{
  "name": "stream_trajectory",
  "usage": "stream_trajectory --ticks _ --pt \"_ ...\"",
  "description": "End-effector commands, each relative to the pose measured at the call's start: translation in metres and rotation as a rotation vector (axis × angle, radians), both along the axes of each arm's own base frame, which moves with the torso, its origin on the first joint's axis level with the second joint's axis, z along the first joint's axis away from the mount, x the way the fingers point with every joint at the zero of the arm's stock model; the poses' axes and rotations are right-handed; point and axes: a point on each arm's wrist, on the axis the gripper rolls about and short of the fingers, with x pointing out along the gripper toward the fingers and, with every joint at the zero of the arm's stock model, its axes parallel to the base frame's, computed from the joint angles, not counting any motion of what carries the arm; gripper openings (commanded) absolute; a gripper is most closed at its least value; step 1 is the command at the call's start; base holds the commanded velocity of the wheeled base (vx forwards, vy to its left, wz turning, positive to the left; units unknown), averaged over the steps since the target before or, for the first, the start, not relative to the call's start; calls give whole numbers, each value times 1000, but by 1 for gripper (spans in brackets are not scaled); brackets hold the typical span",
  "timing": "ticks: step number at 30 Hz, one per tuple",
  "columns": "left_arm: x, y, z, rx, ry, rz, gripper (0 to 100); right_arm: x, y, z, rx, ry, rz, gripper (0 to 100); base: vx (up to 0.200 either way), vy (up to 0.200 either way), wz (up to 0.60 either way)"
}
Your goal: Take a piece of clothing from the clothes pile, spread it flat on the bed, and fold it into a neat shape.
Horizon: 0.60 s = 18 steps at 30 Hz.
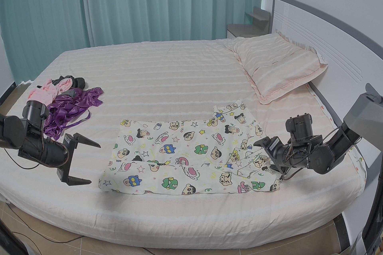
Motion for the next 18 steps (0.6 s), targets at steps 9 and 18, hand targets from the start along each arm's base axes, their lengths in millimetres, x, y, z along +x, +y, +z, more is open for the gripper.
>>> stream_trajectory --ticks 9,18 --pt "-4 2 -7 -12 -24 33 100 22 11 -36 -14 12 4 100 0 0 0" --pt "-3 2 -9 -13 -25 32 100 26 9 -50 -82 -6 -4 100 0 0 0"
